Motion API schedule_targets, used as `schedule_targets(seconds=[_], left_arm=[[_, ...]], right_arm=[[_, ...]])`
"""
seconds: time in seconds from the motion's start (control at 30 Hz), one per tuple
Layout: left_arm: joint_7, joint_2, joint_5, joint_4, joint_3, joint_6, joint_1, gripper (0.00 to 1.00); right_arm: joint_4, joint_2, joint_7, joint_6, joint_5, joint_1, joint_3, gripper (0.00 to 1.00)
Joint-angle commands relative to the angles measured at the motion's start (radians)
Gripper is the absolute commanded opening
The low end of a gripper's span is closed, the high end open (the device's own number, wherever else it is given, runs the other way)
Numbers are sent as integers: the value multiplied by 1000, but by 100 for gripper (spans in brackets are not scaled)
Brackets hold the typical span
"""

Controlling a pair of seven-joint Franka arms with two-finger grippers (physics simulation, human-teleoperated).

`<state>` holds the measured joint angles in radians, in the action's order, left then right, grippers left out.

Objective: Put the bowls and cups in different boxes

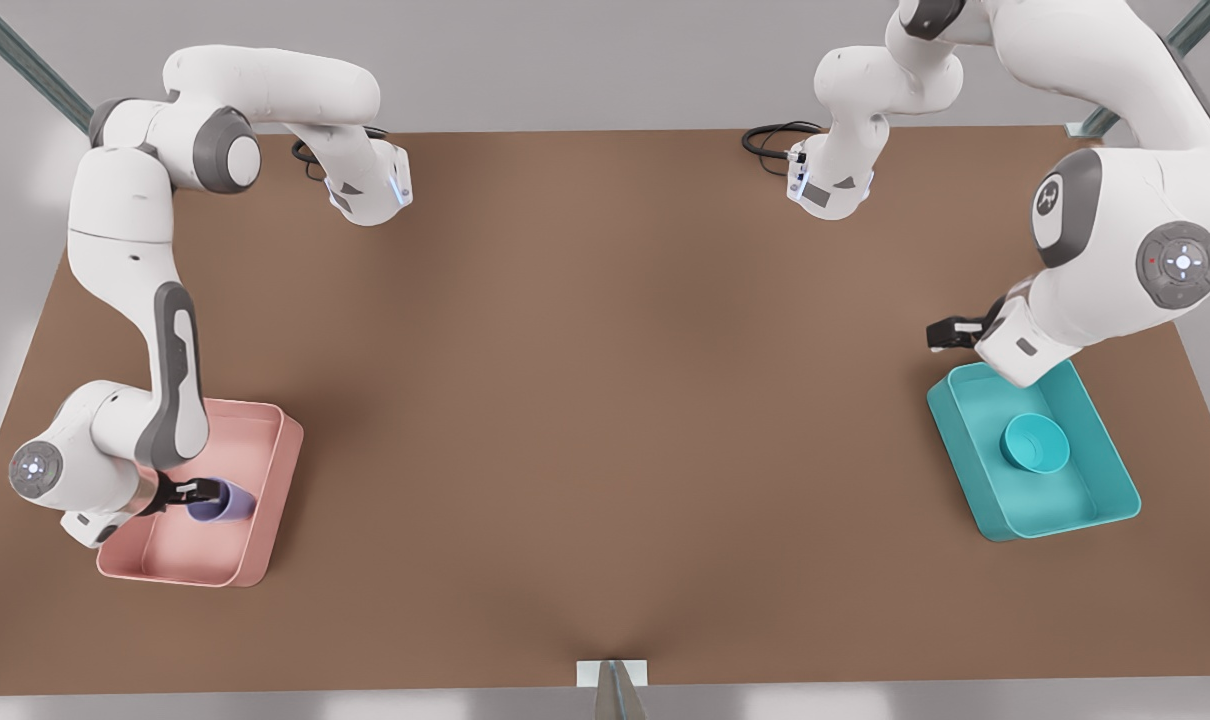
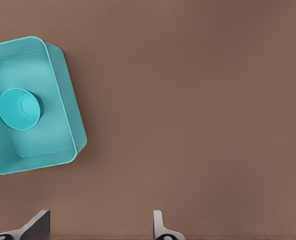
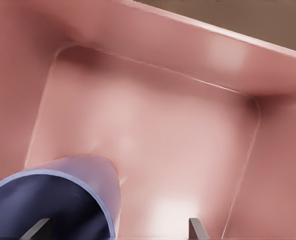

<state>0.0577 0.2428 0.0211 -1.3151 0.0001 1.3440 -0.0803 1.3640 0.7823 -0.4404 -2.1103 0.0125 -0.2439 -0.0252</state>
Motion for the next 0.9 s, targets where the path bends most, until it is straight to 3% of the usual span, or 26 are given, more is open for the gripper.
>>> schedule_targets(seconds=[0.0,0.23,0.37,0.53,0.87], left_arm=[[-1,-2,0,2,1,-8,10,100],[-24,24,0,4,0,0,36,100],[-45,30,-4,-3,-2,-2,34,100],[-47,42,-3,-3,-2,0,36,100],[-44,35,-3,0,-3,-9,33,100]], right_arm=[[-2,-18,-98,53,-14,0,1,100],[-9,-198,-84,250,-55,17,36,100],[-3,-363,268,464,-40,182,34,100],[185,-647,316,521,23,224,36,100],[167,-660,370,559,18,235,36,100]])
